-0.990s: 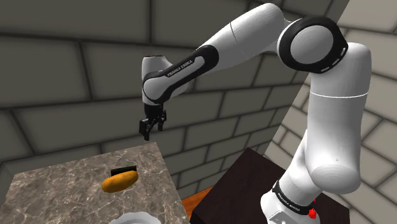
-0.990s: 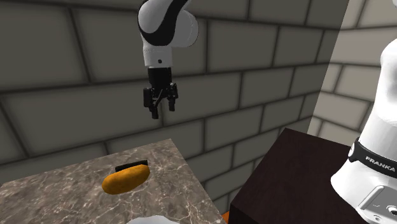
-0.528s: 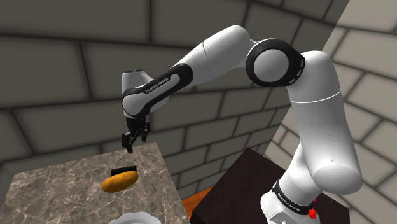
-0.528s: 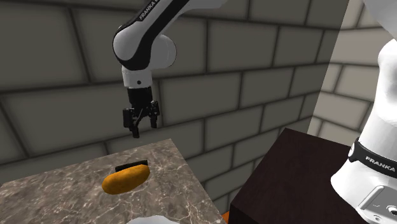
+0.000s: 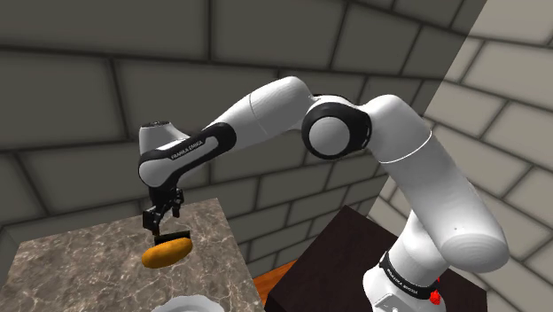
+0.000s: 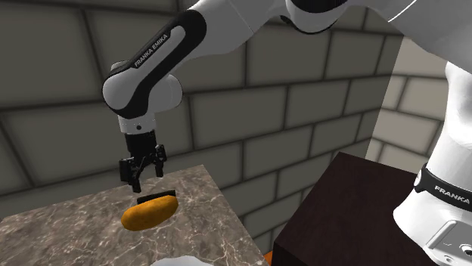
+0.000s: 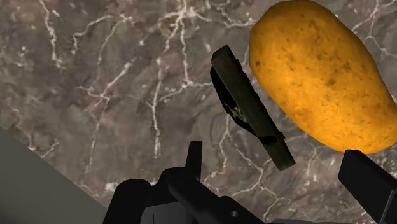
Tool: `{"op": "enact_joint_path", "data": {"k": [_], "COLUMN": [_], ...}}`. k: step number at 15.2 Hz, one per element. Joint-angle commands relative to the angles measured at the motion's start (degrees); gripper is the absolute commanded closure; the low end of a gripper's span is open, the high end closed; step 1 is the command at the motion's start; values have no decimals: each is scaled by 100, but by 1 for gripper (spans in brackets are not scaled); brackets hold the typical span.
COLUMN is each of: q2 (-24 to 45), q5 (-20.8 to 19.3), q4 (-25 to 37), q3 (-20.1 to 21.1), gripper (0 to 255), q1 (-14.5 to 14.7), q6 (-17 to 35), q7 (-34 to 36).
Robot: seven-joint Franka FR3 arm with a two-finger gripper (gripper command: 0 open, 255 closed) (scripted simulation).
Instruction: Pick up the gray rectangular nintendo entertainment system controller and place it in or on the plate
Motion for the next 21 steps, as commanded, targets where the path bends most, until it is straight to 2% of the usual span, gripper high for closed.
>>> {"op": "enact_joint_path", "data": {"k": [1, 2, 10, 18, 19, 21], "q2": [531, 794, 1186, 1187, 1187, 1187], "q5": [-34, -48, -60, -60, -60, -60], "q4": [738, 1111, 1219, 1221, 1221, 1221], "q3": [32, 45, 29, 29, 29, 29], "gripper": [0, 0, 0, 0, 255, 255], "q1": [130, 193, 258, 258, 258, 258], "q6": [-231, -350, -63, -64, -64, -64], "q7": [-24, -38, -33, -32, -32, -32]}}
